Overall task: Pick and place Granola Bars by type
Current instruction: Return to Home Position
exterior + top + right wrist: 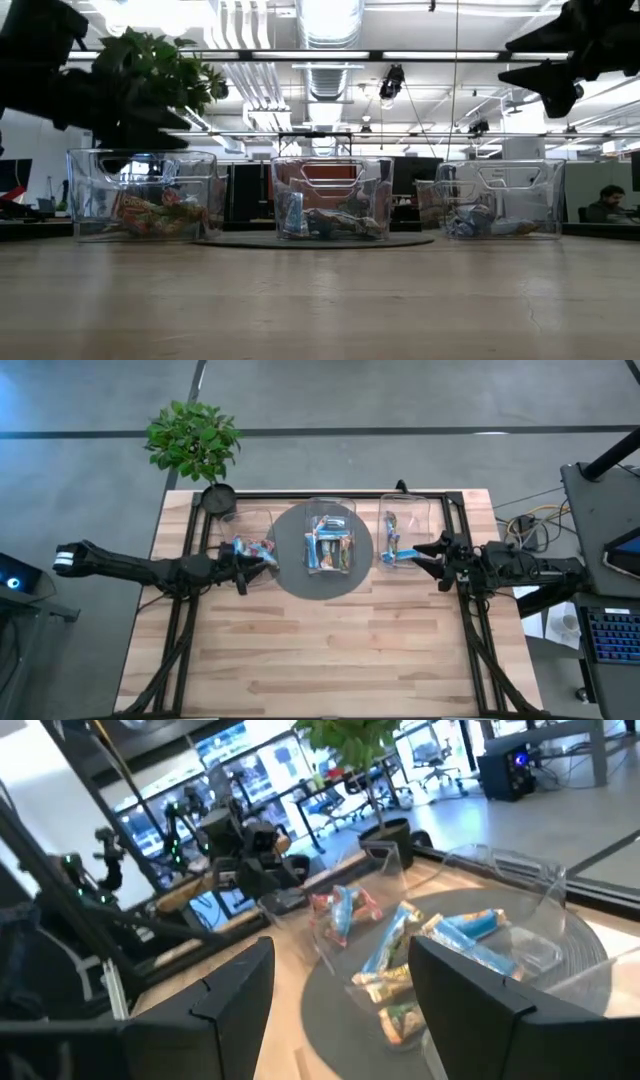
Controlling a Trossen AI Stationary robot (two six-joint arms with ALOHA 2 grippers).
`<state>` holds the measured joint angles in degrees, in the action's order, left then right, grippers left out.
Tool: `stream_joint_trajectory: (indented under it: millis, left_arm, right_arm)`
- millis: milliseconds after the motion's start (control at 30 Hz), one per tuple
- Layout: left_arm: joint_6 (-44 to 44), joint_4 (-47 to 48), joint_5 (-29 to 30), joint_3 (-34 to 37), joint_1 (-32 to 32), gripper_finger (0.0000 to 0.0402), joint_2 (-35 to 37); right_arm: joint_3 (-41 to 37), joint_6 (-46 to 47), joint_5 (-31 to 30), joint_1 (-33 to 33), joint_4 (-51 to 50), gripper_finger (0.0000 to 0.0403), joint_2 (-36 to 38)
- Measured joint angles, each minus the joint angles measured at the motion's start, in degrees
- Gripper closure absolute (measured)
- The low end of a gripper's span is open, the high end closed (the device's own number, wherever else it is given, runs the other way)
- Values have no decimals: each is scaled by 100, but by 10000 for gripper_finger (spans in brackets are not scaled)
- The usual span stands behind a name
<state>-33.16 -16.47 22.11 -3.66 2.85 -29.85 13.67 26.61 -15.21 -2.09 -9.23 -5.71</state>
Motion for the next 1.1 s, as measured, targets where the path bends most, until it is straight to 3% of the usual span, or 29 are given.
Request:
stream_joint_trajectory:
  millis: [133,233,467,700,1100]
  left_arm:
    - [54,320,8,309,15,248,229]
    - [81,1299,-86,304,-44,248,1251]
    - [120,519,-77,307,-318,248,2980]
    - [115,46,191,317,-415,248,2979]
    - [115,119,179,321,-413,248,2979]
  right_arm:
    - [-67,-1,-12,3,-89,181,80]
    - [-70,-3,6,0,-83,181,72]
    - [-79,-6,3,0,-113,181,12]
    - [-79,-7,9,0,-129,181,-65]
    - [-79,-22,20,0,-125,181,-76]
